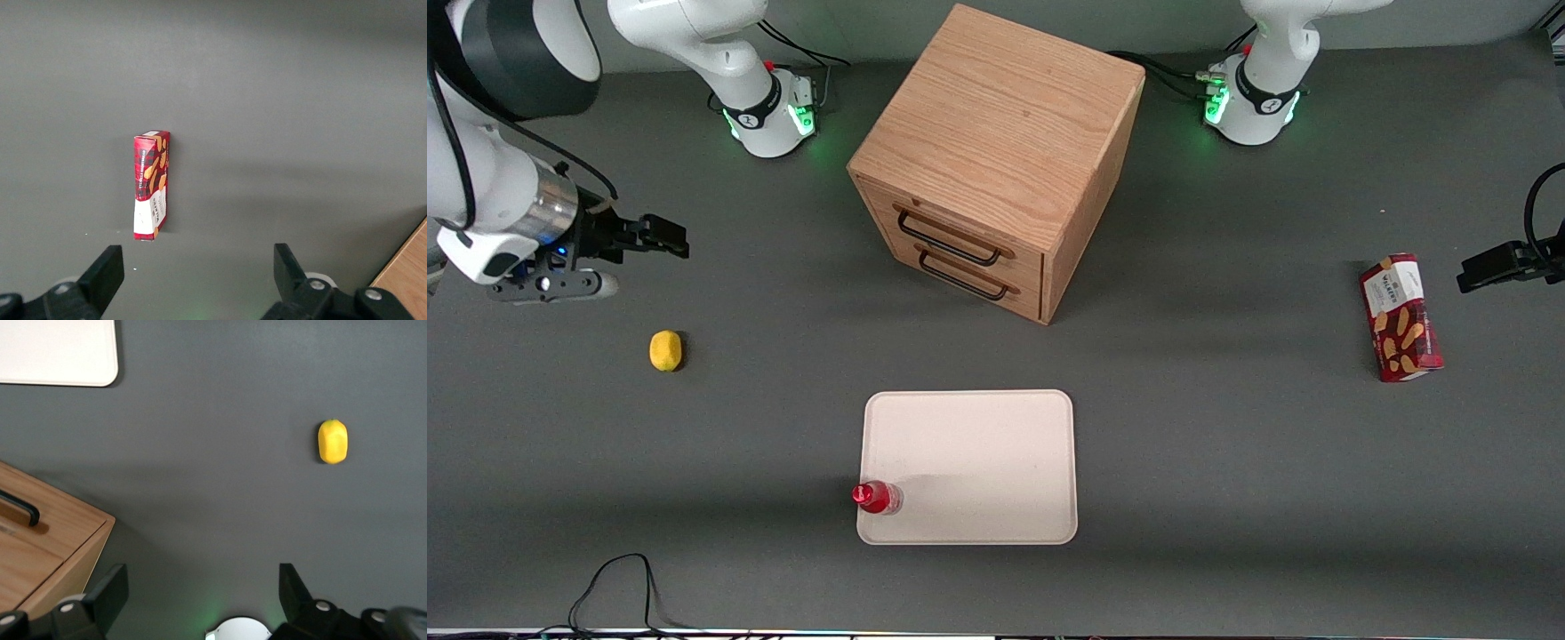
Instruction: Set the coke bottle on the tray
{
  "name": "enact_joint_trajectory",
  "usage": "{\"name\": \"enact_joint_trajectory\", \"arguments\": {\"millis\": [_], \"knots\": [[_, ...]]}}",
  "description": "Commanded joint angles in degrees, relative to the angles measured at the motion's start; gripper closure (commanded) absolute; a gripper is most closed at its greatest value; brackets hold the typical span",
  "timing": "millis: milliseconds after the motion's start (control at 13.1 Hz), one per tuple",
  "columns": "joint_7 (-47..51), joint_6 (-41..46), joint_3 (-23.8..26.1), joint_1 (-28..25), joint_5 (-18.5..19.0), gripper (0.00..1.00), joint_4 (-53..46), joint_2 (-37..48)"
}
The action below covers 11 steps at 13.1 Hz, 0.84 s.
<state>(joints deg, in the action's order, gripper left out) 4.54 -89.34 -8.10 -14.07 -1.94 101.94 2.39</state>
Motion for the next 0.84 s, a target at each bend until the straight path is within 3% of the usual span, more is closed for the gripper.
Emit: {"name": "enact_joint_trajectory", "arguments": {"millis": [0,228,304,457,609,761], "knots": [[-0.94,0.84,-3.22,-2.62,0.62,0.0,-1.3,-0.28],[-1.29,2.05,-7.45,-5.8,0.62,0.0,-2.88,0.07],[-1.64,3.55,-7.37,-5.8,0.96,0.0,-3.15,0.16],[-3.04,4.09,-6.5,-5.8,5.25,0.0,-3.24,0.16],[-7.16,5.48,-6.32,-4.49,5.36,0.0,-3.59,0.51],[-6.66,7.07,-2.48,-0.29,5.1,0.0,-4.9,0.6]]}}
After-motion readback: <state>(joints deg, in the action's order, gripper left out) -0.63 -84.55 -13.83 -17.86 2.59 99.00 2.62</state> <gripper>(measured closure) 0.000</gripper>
